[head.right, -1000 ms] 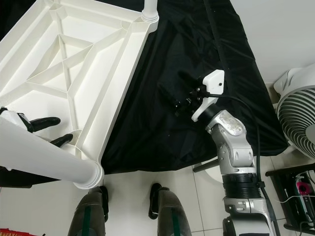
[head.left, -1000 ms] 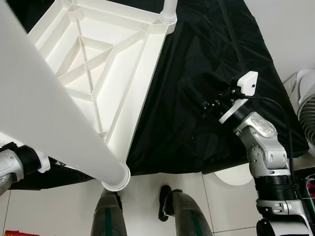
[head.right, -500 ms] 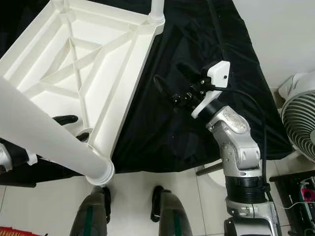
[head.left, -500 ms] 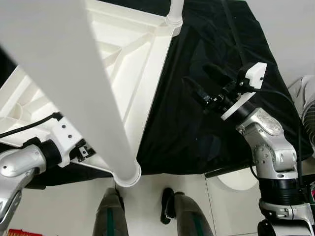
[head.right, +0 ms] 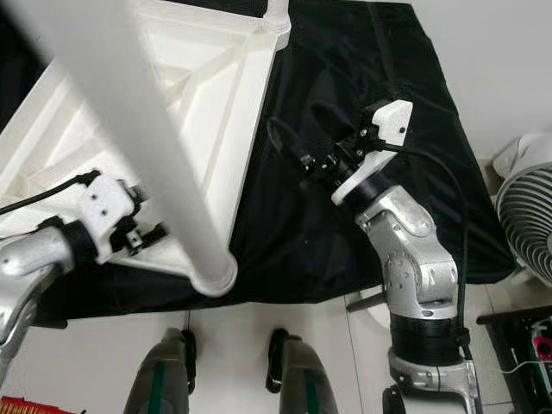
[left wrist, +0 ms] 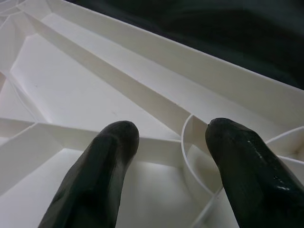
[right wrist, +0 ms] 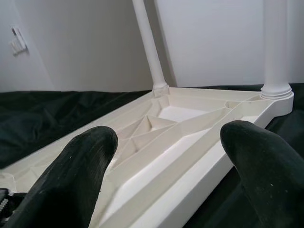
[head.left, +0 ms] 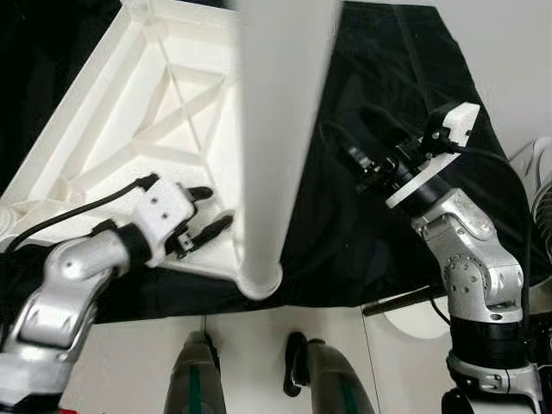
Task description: Building children table
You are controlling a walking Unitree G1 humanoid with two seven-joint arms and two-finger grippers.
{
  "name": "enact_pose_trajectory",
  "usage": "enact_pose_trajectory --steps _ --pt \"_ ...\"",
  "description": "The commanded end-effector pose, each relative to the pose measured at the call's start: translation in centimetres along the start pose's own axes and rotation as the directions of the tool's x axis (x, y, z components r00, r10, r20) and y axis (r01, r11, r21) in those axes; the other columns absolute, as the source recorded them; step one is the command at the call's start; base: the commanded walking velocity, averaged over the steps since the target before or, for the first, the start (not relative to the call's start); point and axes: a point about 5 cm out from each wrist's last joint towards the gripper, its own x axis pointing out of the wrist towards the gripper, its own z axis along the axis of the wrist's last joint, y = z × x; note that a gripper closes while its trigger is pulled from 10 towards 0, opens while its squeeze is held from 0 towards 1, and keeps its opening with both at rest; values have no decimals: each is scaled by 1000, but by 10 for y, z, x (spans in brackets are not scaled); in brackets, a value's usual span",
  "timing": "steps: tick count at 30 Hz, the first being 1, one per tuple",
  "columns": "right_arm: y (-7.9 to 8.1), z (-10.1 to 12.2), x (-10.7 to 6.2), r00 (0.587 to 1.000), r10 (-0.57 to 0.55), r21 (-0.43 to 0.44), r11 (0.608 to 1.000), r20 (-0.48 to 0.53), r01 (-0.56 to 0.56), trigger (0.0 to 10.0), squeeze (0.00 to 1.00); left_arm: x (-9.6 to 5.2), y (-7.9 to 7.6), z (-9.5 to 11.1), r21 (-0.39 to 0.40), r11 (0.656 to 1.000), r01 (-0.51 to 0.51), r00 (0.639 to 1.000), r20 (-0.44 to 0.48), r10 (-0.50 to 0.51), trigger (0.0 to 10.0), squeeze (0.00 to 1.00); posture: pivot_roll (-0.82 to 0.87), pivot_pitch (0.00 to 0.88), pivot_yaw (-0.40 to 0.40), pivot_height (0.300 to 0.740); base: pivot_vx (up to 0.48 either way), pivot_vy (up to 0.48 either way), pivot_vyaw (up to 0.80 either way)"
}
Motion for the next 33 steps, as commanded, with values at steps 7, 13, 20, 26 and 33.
enact_pose_trajectory --steps 7,13,20,26,33 --pt "-2 -7 -18 997 -15 -3 1000 -69 15 10000 0 25 15 -22 -12 927 -374 922 -114 371 10000 0 59 231 -34 740 0 0 0" --pt "0 -15 -41 986 23 -10 1000 -165 -25 10000 0 31 23 -22 -3 915 -403 909 -115 400 10000 0 60 226 -33 740 0 0 0" --pt "0 -16 -62 956 106 -21 993 -272 -116 10000 0 27 36 -20 17 903 -429 896 -116 428 10000 0 46 222 -17 740 0 0 0" --pt "-1 -15 -69 935 146 -34 986 -323 -165 10000 0 21 40 -20 25 905 -425 898 -117 425 10000 0 47 223 -15 740 0 0 0" --pt "-5 -15 -74 891 225 -16 968 -395 -251 10000 180 16 42 -18 40 917 -397 910 -112 398 10000 0 54 228 -13 740 0 0 0"
